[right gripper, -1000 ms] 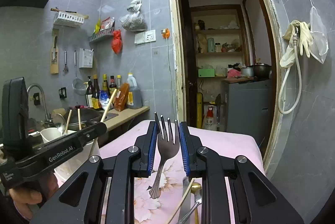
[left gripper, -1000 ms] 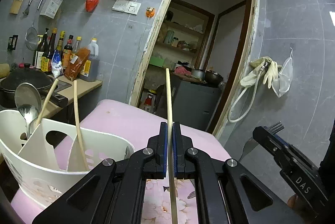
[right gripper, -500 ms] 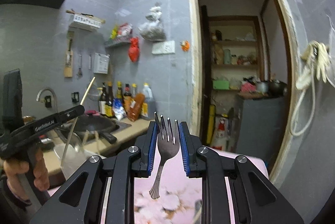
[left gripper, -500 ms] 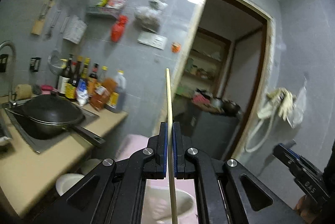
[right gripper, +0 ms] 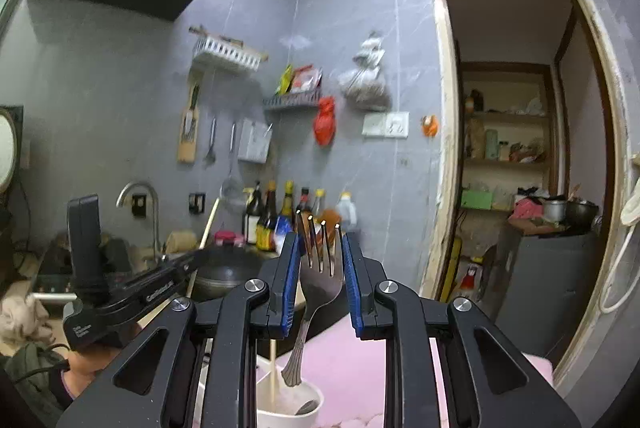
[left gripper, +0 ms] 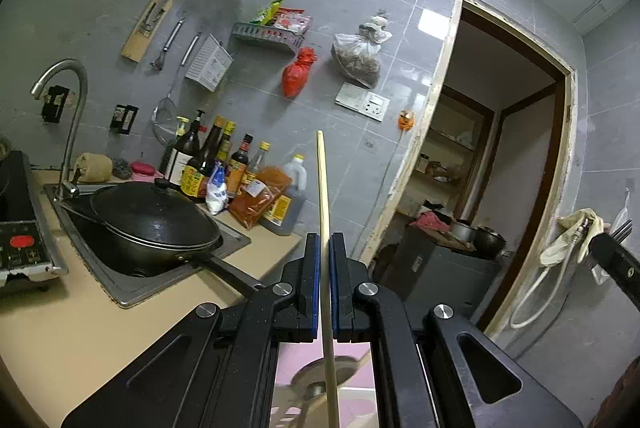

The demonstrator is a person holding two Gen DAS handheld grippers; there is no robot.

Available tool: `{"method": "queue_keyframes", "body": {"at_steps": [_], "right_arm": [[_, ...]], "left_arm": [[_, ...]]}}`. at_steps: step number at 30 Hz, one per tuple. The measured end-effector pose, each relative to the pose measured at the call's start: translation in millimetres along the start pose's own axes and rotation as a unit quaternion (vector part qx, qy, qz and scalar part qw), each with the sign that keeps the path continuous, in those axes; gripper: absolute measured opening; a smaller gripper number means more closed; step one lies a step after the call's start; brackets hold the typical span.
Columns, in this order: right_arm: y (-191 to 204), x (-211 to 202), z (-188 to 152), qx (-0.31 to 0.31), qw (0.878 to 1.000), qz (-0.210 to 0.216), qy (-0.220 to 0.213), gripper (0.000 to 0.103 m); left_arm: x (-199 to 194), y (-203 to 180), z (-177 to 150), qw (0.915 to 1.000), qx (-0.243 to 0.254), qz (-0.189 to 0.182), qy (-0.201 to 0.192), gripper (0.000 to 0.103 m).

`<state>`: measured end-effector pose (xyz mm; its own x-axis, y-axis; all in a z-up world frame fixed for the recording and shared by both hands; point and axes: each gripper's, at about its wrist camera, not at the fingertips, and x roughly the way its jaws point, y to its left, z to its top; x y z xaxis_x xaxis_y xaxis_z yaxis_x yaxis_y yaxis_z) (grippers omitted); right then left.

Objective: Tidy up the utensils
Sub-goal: 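Lift the chopstick and fork and carry them to the white holder, then lower the chopstick and fork into the holder and open both tools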

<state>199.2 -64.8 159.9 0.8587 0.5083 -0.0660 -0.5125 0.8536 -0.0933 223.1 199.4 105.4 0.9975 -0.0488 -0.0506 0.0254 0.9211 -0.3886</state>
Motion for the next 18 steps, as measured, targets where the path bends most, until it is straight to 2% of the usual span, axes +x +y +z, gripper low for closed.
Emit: {"method": "queue_keyframes", "body": {"at_steps": [4, 10, 15, 18], "right_arm": [[4, 17, -23, 0.003, 0.999, 0.005, 0.034, 0.019], [6, 29, -50, 0.006, 0.998, 0.010, 0.064, 0.019], [-1, 37, -63, 0.038, 0.995, 0.029, 0.083, 0.020], [-7, 39, -72, 0.061, 0.993, 0.036, 0.093, 0.031]], "left_arm": [[5, 4, -14, 0.9997, 0.011, 0.013, -0.017, 0.003], [9, 3, -36, 0.9990, 0.026, 0.023, -0.028, 0.003], [4, -1, -49, 0.9984, 0.057, 0.002, 0.005, 0.003], [-2, -3, -54, 0.9971, 0.073, -0.001, 0.022, 0.004]]}}
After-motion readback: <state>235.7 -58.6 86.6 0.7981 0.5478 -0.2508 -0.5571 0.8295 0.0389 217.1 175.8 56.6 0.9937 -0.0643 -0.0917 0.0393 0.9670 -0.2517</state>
